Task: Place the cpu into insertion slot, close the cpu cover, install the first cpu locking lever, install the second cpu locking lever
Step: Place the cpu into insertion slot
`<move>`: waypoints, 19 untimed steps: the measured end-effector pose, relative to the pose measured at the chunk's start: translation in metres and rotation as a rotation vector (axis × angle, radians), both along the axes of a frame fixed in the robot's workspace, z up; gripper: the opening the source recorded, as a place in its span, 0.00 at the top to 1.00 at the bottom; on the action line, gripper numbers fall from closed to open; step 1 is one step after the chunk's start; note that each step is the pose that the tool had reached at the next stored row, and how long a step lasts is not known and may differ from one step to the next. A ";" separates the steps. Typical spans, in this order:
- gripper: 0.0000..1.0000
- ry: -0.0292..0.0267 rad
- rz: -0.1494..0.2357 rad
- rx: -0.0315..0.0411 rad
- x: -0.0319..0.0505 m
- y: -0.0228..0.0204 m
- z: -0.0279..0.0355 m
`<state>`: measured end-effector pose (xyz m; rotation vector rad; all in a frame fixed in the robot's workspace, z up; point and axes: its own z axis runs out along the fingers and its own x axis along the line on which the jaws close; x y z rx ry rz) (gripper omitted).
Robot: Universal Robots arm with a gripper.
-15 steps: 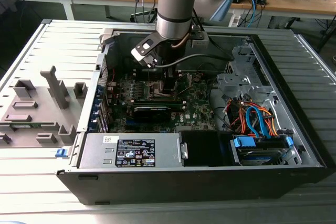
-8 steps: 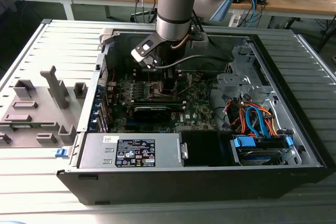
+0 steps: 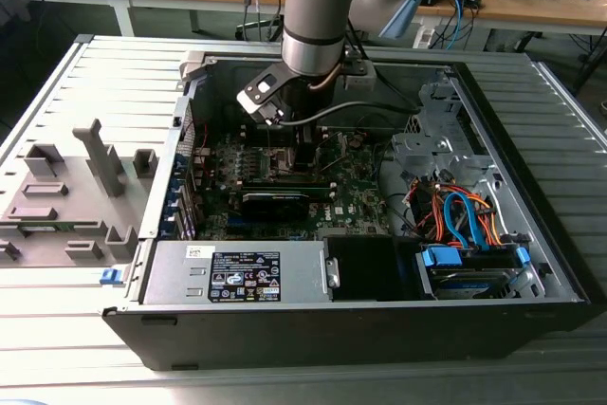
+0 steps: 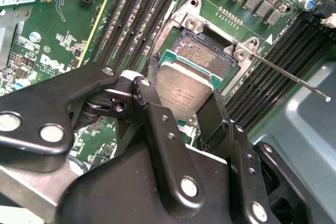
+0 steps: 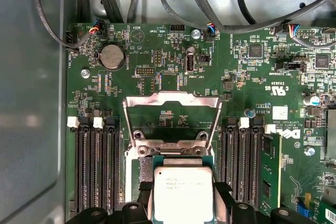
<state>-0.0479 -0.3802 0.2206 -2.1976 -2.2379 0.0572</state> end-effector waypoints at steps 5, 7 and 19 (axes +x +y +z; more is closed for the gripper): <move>0.45 0.0000 0.000 0.0000 0.0000 0.0000 -0.0018; 0.45 0.0000 0.000 0.0000 0.0000 0.0000 -0.0030; 0.45 0.0000 0.000 0.0000 -0.0001 0.0000 -0.0051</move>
